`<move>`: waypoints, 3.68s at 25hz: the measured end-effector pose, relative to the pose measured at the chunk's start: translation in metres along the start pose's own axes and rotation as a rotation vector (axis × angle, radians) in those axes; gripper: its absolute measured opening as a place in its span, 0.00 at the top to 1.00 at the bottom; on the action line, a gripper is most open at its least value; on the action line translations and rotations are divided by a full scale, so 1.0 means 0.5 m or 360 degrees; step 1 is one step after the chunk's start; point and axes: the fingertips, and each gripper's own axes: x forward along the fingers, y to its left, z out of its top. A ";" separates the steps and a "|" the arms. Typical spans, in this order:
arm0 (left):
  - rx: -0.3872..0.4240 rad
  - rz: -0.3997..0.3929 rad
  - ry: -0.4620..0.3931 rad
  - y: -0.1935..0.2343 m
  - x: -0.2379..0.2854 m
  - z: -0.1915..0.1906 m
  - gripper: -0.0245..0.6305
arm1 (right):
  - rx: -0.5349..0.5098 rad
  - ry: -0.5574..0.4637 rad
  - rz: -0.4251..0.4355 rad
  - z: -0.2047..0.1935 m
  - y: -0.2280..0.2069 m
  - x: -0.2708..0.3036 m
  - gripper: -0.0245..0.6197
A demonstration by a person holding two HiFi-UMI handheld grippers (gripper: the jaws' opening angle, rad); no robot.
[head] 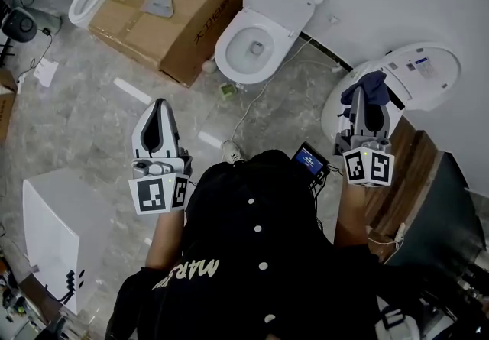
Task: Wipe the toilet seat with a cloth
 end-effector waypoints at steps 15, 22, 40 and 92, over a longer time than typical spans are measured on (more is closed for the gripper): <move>-0.0036 -0.0153 0.0113 -0.002 0.205 -0.062 0.95 | 0.0031 0.0112 -0.0138 -0.073 -0.057 0.103 0.83; -0.0042 -0.0161 0.0138 -0.014 0.368 -0.065 0.95 | 0.0038 0.0134 -0.0085 -0.092 -0.109 0.267 0.83; 0.0049 -0.0079 0.0314 -0.028 0.594 -0.105 0.95 | -0.0074 0.0336 0.0202 -0.246 -0.194 0.568 0.83; -0.0275 -0.0498 0.0857 0.113 0.741 -0.610 0.95 | -0.1878 0.1314 0.1323 -1.336 0.137 0.849 0.83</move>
